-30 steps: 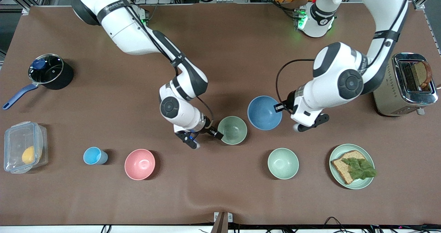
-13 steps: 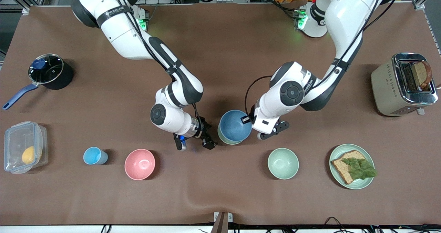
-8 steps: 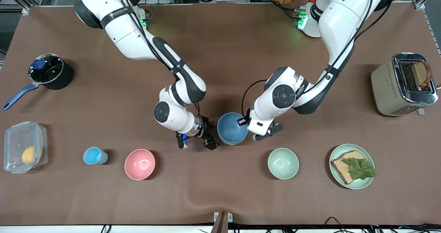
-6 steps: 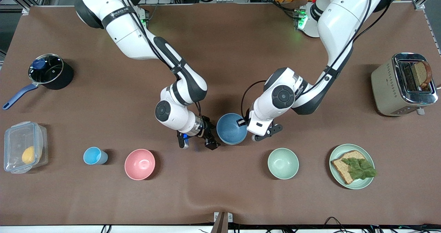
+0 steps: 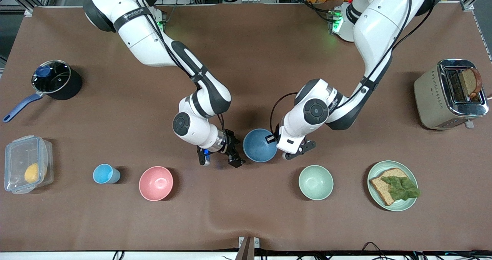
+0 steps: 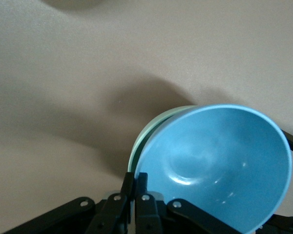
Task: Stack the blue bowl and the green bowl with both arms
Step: 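Open the left gripper and release the blue bowl inside the green bowl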
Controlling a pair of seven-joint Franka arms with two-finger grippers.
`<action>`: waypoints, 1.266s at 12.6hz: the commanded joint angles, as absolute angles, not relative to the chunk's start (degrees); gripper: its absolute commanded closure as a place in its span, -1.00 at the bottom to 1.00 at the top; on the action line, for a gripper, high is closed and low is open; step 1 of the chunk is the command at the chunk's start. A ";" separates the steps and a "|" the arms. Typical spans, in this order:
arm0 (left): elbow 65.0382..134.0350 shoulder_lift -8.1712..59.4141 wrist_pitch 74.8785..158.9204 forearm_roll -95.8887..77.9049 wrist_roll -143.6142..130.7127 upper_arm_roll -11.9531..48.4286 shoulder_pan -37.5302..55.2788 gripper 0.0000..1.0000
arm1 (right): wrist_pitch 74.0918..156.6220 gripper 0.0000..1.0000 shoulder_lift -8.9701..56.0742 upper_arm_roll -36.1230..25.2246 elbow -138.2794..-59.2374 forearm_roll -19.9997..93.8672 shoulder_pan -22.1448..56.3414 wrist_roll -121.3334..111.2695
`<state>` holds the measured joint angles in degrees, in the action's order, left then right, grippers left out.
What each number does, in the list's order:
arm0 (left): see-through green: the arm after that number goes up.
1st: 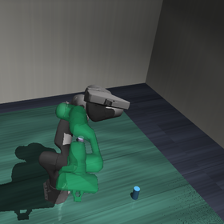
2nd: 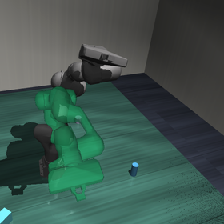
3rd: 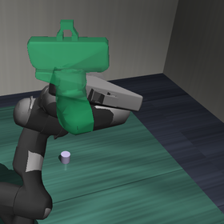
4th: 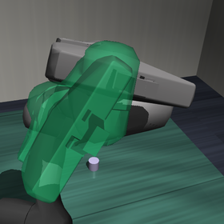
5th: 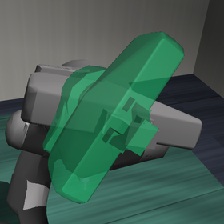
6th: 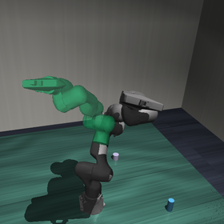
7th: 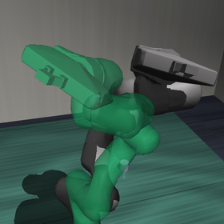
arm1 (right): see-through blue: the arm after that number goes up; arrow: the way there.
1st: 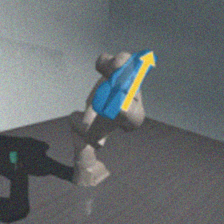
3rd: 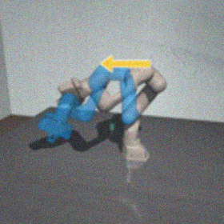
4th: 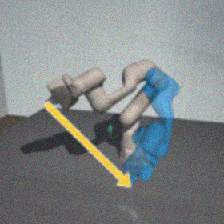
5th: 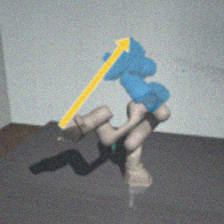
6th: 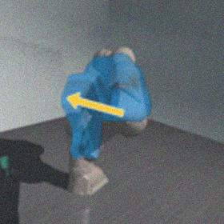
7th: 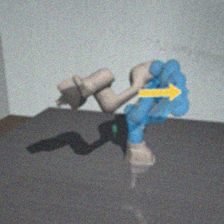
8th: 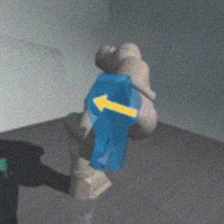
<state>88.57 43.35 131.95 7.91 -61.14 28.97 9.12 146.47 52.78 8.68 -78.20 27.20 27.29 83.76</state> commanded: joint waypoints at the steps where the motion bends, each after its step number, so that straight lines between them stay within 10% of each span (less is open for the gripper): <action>1: 87.54 44.30 132.89 9.67 -63.02 28.56 10.02 1.00 | 147.22 -1.00 52.65 7.91 -78.49 28.22 28.21 84.20; 9: 87.98 45.26 132.89 9.67 -63.37 27.60 10.20 1.00 | 147.57 -1.00 52.82 7.82 -78.66 27.77 28.57 84.11; 10: 87.98 45.26 132.89 9.67 -64.59 27.60 10.20 0.81 | 147.57 -1.00 52.82 7.82 -78.66 27.77 28.65 84.11; 11: 87.98 45.26 132.89 9.67 -64.69 27.60 10.11 0.19 | 147.57 -1.00 52.82 7.82 -78.66 27.77 28.65 84.11; 12: 87.72 45.18 132.89 9.67 -64.86 27.60 10.11 -0.90 | 147.57 -1.00 52.82 7.82 -78.66 27.77 28.74 84.11; 16: 87.63 42.81 131.84 9.75 -65.04 27.68 9.85 -1.00 | 147.57 -1.00 52.82 6.34 -78.66 27.69 29.96 83.94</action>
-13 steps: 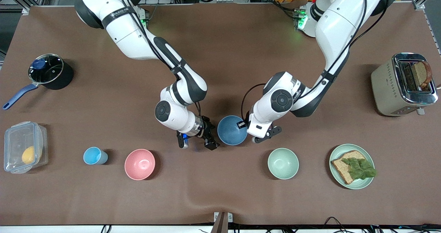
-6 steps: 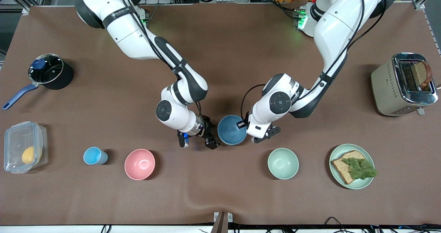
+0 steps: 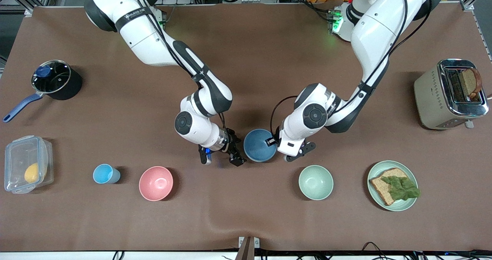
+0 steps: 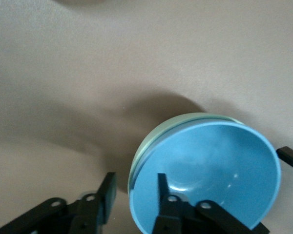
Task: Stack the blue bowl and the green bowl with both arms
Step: 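Open the left gripper and release the blue bowl inside the green bowl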
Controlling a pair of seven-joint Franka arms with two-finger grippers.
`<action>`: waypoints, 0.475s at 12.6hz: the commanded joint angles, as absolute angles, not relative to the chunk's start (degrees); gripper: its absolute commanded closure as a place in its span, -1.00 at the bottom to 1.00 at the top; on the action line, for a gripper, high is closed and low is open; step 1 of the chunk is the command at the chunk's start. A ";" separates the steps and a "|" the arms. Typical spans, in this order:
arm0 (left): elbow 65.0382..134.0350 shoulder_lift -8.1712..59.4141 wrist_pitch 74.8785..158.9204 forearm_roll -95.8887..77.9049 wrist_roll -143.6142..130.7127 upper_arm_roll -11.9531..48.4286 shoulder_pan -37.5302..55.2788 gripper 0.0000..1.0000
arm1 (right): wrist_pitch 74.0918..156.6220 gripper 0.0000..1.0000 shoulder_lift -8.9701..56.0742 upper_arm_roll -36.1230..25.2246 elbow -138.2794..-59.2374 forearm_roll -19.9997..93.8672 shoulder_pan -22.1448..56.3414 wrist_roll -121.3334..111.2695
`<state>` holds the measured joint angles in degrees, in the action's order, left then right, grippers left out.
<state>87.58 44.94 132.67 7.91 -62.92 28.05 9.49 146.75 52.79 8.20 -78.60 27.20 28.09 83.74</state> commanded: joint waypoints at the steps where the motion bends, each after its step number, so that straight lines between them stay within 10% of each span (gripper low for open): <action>1: 87.63 40.89 130.01 9.76 -65.04 27.77 9.67 -1.00 | 147.57 -1.00 52.91 5.98 -78.66 27.77 30.14 83.94; 6: 87.71 27.36 118.23 9.76 -64.25 27.68 6.17 -1.00 | 147.57 -1.00 53.00 5.89 -78.66 27.69 30.23 83.85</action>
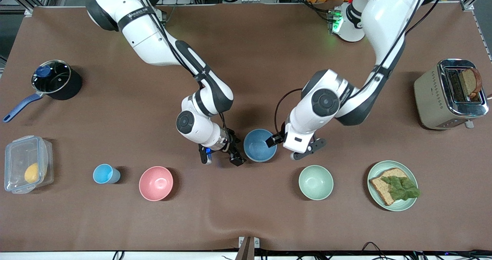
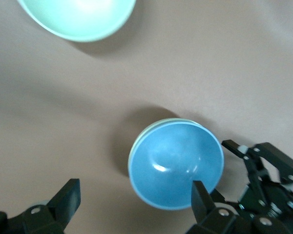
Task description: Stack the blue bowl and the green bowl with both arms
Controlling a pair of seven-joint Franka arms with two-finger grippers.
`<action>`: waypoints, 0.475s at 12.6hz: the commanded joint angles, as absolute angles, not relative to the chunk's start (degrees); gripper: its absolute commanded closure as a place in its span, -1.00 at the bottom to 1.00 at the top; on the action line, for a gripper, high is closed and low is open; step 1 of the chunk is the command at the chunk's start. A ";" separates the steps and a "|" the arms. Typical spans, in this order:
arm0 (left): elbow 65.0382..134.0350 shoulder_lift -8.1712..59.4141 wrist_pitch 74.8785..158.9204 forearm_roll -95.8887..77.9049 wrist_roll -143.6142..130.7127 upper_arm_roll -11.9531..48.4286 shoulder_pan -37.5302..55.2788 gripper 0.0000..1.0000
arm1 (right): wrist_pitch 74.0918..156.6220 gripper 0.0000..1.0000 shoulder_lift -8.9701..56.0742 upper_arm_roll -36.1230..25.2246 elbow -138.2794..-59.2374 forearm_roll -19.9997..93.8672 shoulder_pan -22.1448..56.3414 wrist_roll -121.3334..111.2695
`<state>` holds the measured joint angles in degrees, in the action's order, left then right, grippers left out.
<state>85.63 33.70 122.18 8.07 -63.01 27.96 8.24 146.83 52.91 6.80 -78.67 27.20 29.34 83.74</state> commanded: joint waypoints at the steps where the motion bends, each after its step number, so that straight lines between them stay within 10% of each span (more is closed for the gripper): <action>1: 87.71 24.55 115.95 9.76 -64.16 27.60 5.28 -1.00 | 147.57 -1.00 52.91 5.89 -78.66 27.60 30.23 83.59; 6: 87.45 12.15 102.51 7.39 -60.74 28.04 -1.91 -1.00 | 136.99 -1.00 48.70 1.68 -78.31 22.60 29.36 73.62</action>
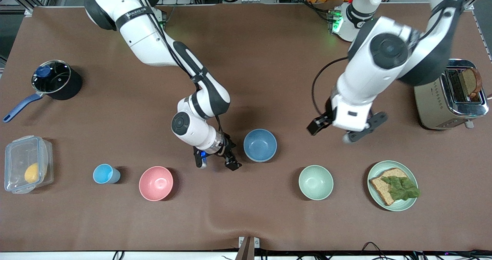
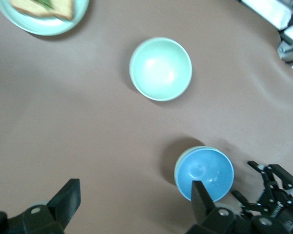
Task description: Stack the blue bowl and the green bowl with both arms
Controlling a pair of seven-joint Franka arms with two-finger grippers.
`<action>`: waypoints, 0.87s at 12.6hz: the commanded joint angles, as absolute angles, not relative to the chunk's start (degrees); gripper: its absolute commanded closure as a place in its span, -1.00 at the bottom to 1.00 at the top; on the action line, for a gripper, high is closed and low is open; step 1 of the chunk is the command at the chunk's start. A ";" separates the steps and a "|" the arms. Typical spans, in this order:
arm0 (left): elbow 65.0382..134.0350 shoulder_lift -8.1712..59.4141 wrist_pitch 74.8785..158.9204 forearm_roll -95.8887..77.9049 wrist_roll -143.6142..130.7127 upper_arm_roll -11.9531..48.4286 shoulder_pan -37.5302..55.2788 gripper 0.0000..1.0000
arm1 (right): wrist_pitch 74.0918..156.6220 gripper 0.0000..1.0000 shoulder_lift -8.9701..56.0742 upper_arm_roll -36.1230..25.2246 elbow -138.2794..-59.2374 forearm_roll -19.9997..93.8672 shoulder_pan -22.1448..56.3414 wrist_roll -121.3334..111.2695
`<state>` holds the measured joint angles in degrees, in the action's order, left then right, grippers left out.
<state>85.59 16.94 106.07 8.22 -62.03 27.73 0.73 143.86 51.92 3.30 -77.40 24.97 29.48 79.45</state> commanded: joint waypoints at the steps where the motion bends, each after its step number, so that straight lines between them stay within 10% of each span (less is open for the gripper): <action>1: 87.28 10.39 100.65 5.21 -58.30 28.21 -3.85 -1.00 | 132.06 -1.00 47.47 -0.51 -78.22 22.94 29.36 69.13; 11: 87.54 1.32 85.97 0.70 -14.25 9.93 -4.75 -1.00 | 97.38 -1.00 33.24 -19.06 -80.84 27.61 22.24 12.79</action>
<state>85.99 3.52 87.34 1.90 -17.34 11.05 -5.50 98.54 37.95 -18.38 -77.00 28.23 23.47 19.49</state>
